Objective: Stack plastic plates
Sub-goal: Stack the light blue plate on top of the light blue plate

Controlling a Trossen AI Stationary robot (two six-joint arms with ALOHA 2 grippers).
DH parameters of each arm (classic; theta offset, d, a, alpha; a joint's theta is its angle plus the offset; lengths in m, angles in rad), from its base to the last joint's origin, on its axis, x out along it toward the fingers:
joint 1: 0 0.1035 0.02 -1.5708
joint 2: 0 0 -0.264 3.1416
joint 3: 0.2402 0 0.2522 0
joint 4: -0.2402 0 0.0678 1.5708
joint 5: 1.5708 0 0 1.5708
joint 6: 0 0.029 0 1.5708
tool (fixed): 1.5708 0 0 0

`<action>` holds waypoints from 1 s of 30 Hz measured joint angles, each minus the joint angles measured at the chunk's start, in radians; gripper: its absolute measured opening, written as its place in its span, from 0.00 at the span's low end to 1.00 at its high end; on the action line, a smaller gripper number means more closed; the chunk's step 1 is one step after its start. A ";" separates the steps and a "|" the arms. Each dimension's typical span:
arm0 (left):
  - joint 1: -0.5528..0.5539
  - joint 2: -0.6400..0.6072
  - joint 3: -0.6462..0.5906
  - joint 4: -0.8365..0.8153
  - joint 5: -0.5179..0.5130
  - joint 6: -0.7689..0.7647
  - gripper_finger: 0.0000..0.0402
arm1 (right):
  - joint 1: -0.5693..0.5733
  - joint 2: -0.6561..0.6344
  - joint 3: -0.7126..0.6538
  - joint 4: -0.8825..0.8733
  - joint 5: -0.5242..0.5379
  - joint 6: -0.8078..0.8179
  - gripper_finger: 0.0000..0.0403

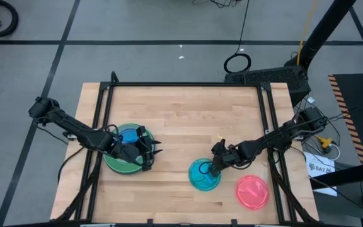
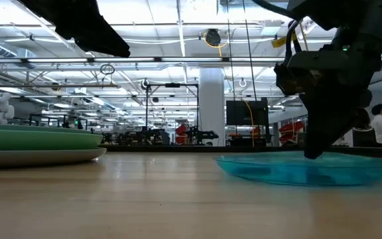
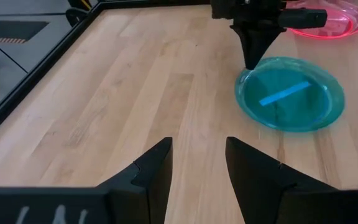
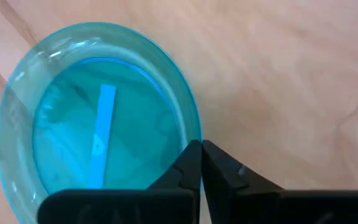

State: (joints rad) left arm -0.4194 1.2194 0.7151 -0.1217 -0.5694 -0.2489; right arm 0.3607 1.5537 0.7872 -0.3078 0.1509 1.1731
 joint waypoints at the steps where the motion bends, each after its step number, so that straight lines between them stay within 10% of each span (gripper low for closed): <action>1: 0.000 0.000 0.000 0.001 0.000 0.000 0.39 | 0.000 -0.009 0.000 0.002 0.015 -0.012 0.00; 21: 0.028 0.000 0.000 0.206 0.117 0.077 0.39 | 0.022 -0.110 0.000 0.468 0.732 -0.785 0.00; 30: 0.117 0.000 0.000 0.200 0.128 0.003 0.39 | 0.034 -0.105 0.001 0.754 0.831 -1.159 0.00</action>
State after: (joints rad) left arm -0.3025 1.2194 0.7151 0.0783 -0.4416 -0.2455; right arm 0.3944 1.4483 0.7879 0.4466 0.9823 0.0146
